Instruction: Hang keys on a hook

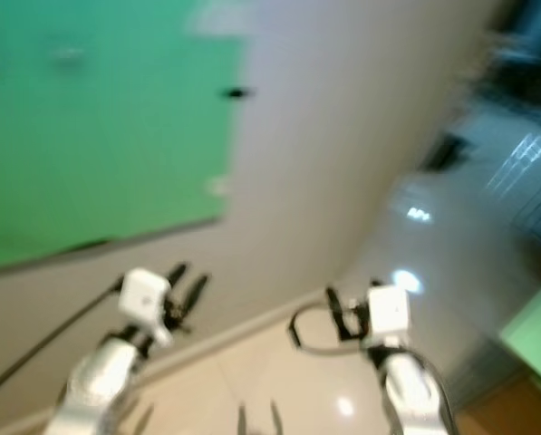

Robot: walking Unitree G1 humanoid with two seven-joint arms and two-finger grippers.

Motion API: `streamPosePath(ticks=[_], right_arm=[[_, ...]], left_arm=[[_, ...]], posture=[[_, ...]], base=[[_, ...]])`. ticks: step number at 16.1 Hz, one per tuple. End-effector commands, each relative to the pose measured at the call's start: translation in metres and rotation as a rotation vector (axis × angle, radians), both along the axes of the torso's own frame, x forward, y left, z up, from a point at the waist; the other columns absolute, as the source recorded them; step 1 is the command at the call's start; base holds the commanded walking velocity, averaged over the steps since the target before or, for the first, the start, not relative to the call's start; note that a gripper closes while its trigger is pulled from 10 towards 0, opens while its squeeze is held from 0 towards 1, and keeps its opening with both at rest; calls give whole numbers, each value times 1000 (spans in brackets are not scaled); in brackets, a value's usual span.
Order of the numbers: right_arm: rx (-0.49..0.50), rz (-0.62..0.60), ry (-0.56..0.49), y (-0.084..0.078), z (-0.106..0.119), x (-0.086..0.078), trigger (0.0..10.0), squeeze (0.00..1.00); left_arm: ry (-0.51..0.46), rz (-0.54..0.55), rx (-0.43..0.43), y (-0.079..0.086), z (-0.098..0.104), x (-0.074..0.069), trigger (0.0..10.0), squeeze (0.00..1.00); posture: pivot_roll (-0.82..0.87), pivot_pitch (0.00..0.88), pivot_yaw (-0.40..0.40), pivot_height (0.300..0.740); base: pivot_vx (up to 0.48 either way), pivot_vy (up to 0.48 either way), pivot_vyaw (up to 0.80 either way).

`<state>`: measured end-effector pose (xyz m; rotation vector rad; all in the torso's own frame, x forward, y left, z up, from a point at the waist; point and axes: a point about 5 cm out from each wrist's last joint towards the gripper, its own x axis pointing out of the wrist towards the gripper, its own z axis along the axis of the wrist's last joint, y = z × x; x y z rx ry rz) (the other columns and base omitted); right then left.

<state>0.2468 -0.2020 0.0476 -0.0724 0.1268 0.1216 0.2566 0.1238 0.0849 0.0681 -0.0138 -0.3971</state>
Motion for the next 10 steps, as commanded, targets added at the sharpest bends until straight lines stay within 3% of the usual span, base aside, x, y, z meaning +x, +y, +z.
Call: streamPosePath(ticks=[1,5,6,8,10], right_arm=[[-11,-23,2,-9,0,0,10000,0],[7,-64,-14,-11,-1,6,10000,0],[18,-74,-11,-12,-1,7,10000,0],[39,-58,10,-15,-4,6,10000,0],[20,-28,11,-17,-4,6,10000,0]], left_arm=[[-5,-25,-24,-8,1,2,10000,0],[-9,-63,8,-12,2,13,10000,0],[11,-17,2,-6,-2,15,10000,0],[84,199,-50,17,-16,8,10000,0],[162,365,1,34,-31,3,10000,0]], posture=[[-55,0,-121,740],[-55,0,-103,740],[-54,0,-102,740],[-46,0,-108,740],[-43,0,-110,740]], base=[[0,0,-669],[0,0,-670],[0,0,-663],[0,0,-663],[0,0,-663]])
